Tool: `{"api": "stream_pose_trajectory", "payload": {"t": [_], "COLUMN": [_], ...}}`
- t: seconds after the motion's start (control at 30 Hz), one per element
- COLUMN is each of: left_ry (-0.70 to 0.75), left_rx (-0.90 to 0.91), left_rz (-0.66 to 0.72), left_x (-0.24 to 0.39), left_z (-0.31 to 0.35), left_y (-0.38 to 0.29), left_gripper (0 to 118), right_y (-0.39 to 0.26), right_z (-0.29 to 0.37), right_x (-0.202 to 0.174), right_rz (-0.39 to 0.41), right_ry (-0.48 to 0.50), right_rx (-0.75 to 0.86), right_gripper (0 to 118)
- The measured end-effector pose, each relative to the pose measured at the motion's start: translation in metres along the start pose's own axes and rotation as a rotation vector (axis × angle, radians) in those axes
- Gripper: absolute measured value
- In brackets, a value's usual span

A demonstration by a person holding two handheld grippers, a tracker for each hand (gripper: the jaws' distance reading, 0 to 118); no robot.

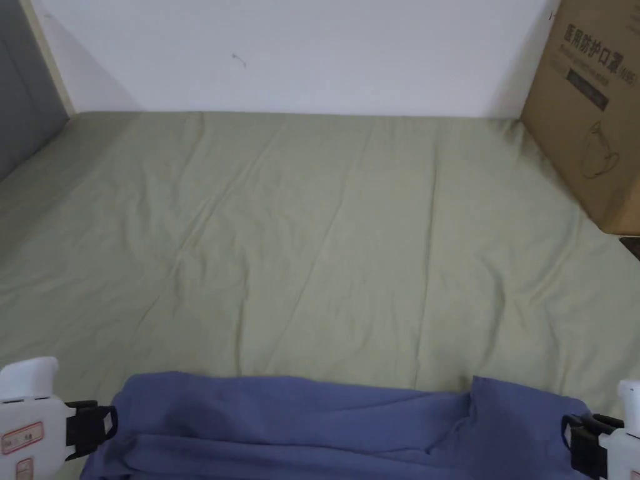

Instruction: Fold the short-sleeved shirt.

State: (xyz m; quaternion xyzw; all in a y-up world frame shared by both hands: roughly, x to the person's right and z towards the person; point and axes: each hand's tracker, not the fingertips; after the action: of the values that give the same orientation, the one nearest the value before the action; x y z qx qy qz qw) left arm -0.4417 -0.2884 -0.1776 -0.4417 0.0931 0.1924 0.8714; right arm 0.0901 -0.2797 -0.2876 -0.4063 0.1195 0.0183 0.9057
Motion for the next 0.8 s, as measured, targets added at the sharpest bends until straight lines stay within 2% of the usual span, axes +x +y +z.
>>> {"api": "stream_pose_trajectory", "payload": {"t": [0.13,0.23,0.3,0.33,0.37,0.47,0.5,0.53,0.67,0.8], "left_ry": [-0.011,-0.002,-0.022,-0.046,-0.07,-0.106,-0.136,-0.159,-0.261,-0.274], "left_rx": [-0.034,-0.02,0.006,0.008,0.003,-0.024,-0.034,-0.042,-0.097,-0.127], "left_rz": [0.006,0.016,0.075,0.115,0.153,0.258,0.276,0.301,0.429,0.512], "left_x": [-0.001,-0.008,-0.021,-0.029,-0.036,-0.055,-0.061,-0.065,-0.083,-0.093], "left_z": [-0.003,0.0,0.003,0.003,0.003,-0.006,-0.011,-0.016,-0.047,-0.074], "left_y": [-0.009,-0.01,-0.008,-0.007,-0.006,-0.006,-0.007,-0.008,-0.017,-0.028], "left_gripper": [0,0,0,10,36,98,106,108,108,111], "right_y": [-0.006,-0.011,-0.013,-0.012,-0.012,-0.014,-0.014,-0.014,-0.015,-0.014], "right_z": [-0.017,-0.025,-0.032,-0.034,-0.036,-0.041,-0.042,-0.043,-0.048,-0.05], "right_x": [-0.02,-0.033,-0.033,-0.034,-0.035,-0.038,-0.038,-0.041,-0.045,-0.05], "right_rz": [-0.028,0.006,0.013,0.012,0.013,0.046,0.051,0.051,0.05,0.072], "right_ry": [0.075,0.087,0.1,0.107,0.109,0.103,0.101,0.104,0.113,0.116], "right_rx": [-0.035,-0.059,-0.071,-0.078,-0.084,-0.102,-0.107,-0.112,-0.13,-0.155], "right_gripper": [0,0,0,0,0,0,0,0,0,0]}}
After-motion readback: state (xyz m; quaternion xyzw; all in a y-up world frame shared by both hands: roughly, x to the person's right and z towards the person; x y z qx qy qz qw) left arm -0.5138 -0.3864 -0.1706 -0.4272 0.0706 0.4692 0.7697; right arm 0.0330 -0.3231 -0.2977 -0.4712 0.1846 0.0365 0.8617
